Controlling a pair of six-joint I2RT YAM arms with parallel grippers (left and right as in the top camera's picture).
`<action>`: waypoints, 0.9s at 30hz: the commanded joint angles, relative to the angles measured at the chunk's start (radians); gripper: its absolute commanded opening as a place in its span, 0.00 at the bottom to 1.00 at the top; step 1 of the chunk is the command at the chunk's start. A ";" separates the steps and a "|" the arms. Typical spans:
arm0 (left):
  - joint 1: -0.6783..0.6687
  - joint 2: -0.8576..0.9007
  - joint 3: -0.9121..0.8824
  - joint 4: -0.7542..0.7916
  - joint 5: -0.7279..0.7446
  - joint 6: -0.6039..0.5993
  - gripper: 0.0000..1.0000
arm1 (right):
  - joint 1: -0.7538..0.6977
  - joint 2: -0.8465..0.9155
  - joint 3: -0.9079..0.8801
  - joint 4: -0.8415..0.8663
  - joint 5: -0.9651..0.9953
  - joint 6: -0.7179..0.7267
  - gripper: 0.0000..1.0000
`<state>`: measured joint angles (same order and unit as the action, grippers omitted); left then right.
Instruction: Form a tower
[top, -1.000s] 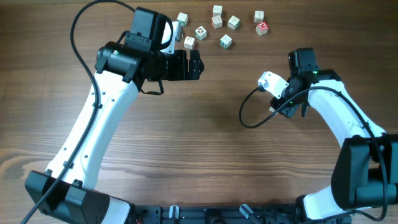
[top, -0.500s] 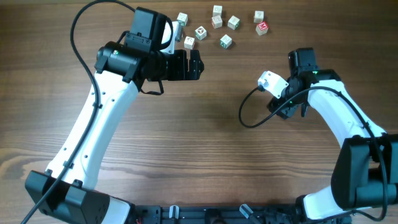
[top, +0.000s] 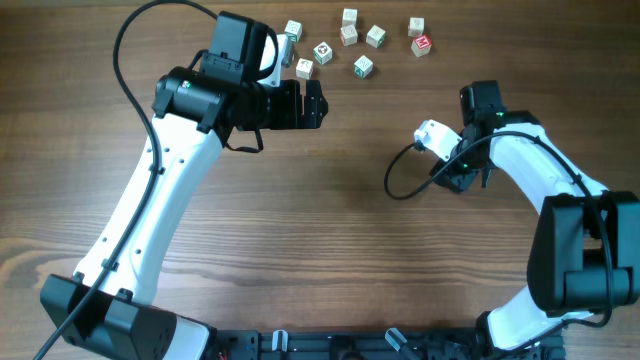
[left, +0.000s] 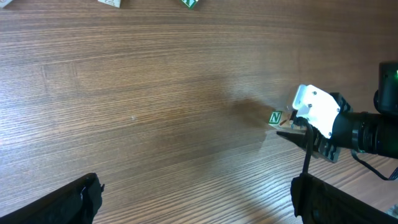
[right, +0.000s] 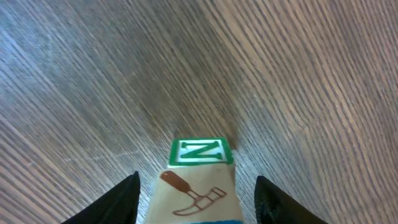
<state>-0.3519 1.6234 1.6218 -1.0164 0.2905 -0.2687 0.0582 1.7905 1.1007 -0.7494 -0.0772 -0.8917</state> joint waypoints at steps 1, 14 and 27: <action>-0.003 0.002 -0.003 0.000 0.012 -0.005 1.00 | -0.007 0.020 -0.009 0.006 -0.002 0.002 0.53; -0.003 0.002 -0.003 0.000 0.012 -0.005 1.00 | -0.007 0.021 -0.009 0.003 -0.061 0.040 0.21; -0.003 0.002 -0.003 0.000 0.012 -0.005 1.00 | -0.004 0.021 -0.009 0.005 -0.072 0.686 0.09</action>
<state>-0.3515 1.6234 1.6222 -1.0164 0.2905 -0.2687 0.0532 1.7927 1.1007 -0.7425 -0.1303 -0.3313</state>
